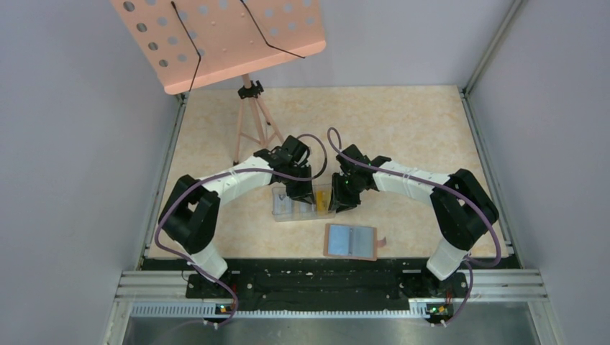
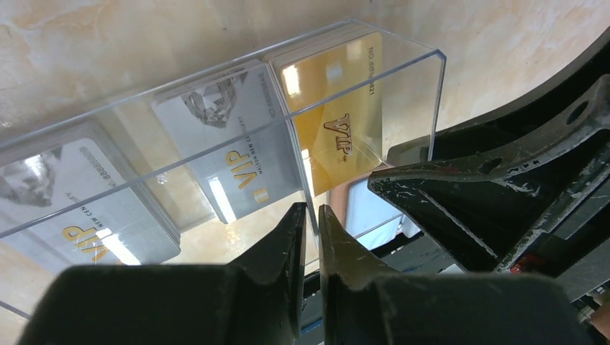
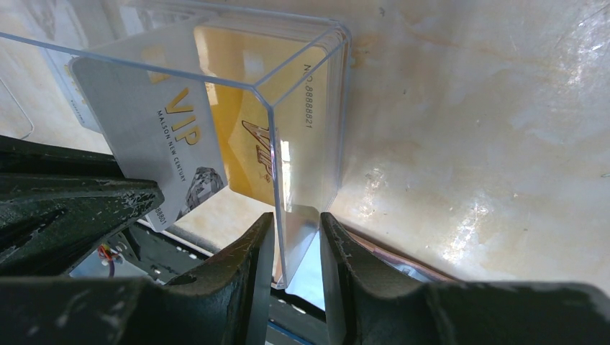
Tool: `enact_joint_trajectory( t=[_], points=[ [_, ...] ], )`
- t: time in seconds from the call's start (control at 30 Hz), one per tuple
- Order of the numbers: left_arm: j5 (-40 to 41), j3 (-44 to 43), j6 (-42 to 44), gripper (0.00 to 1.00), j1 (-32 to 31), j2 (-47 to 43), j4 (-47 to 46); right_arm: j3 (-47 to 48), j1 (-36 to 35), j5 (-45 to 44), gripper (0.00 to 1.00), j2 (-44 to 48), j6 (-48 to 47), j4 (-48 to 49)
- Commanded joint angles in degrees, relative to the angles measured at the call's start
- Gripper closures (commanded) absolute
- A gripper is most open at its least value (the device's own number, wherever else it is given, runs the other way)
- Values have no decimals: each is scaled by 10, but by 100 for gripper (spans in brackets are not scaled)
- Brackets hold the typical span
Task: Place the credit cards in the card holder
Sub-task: Pick up the credit card from the storage box.
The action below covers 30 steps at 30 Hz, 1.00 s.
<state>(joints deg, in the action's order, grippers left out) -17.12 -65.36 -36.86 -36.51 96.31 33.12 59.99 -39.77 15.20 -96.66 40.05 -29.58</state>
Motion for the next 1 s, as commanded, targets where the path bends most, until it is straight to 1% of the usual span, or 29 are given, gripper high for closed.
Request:
enact_joint_trajectory(
  t=[0.0,0.1,0.17,0.23,0.37,0.47,0.67,0.83,0.97],
  points=[
    [3,-8,0,86,-3,7,-14,0,-8,14,70,22,-2,11],
    [4,-9,0,91,-3,6,-13,1,-8,14,70,22,-3,12],
    [7,-9,1,92,-3,3,-10,1,-9,15,70,21,-3,11],
    [15,-16,5,89,-3,2,2,1,-8,15,70,22,-2,11],
    [47,-26,20,76,-4,1,39,1,-8,15,70,21,-4,11],
    [69,-23,29,69,-4,2,58,0,-8,15,70,21,-4,11],
    [58,-5,37,68,-4,27,44,-1,-8,15,70,19,-5,12],
    [63,-15,50,66,-6,59,64,-1,-9,16,70,20,-5,11],
    [74,-23,57,65,-9,68,76,-2,-8,16,70,20,-5,11]
  ],
)
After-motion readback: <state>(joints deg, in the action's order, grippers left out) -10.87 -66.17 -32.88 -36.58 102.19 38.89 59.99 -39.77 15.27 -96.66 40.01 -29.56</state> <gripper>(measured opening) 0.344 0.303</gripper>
